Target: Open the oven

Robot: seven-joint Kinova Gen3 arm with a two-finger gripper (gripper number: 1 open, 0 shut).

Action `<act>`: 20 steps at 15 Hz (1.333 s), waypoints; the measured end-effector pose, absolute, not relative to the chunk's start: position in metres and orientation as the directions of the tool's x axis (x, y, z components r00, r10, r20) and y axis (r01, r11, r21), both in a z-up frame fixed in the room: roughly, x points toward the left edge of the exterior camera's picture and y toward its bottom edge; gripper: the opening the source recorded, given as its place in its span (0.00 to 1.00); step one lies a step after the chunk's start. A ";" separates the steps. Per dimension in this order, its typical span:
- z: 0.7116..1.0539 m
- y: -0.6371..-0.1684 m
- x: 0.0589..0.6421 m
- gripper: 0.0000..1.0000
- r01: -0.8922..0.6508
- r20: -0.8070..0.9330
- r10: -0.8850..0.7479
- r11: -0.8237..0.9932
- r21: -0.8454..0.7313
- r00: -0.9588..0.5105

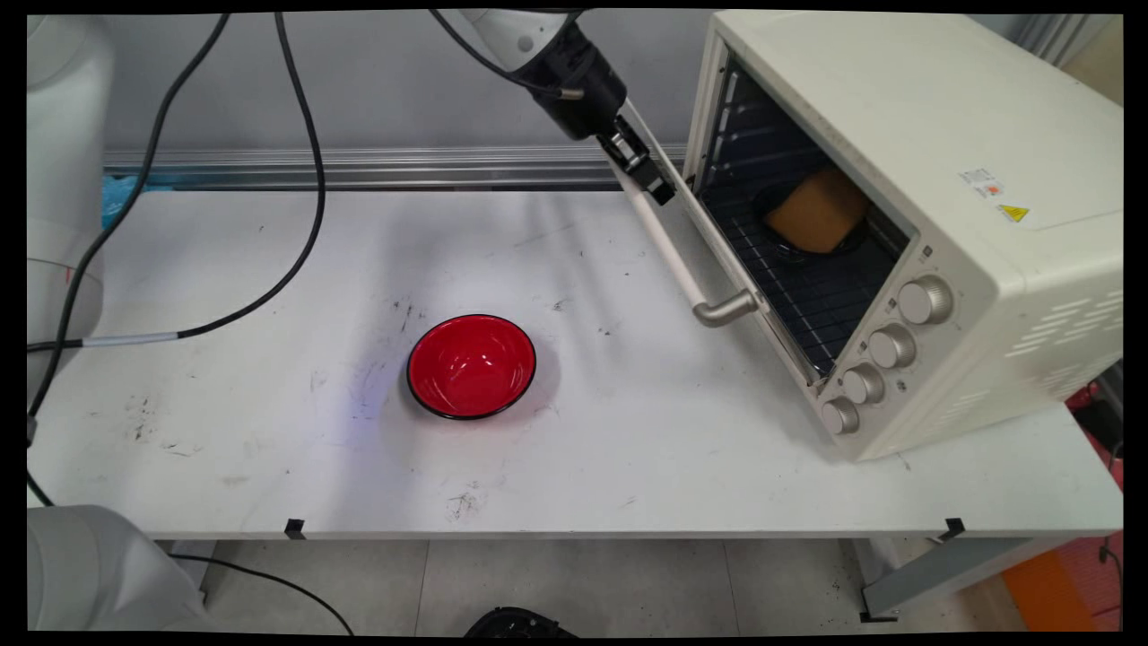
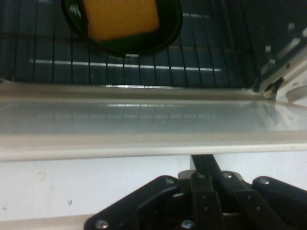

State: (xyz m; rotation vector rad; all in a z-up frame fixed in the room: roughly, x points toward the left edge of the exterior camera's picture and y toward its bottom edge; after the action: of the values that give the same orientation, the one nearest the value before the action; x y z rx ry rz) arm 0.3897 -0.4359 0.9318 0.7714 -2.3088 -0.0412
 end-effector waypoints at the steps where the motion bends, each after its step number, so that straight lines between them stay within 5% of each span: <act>1: 0.931 -0.434 0.392 0.00 -0.518 0.603 -0.541 0.823 0.234 -0.586; 20: 0.890 -0.397 0.437 0.00 -0.509 0.524 -0.544 0.831 0.227 -0.655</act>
State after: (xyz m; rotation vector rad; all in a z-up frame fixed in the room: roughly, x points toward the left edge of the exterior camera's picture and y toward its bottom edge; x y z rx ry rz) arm 0.4369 -0.3967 0.8896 0.7693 -2.4161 -0.0793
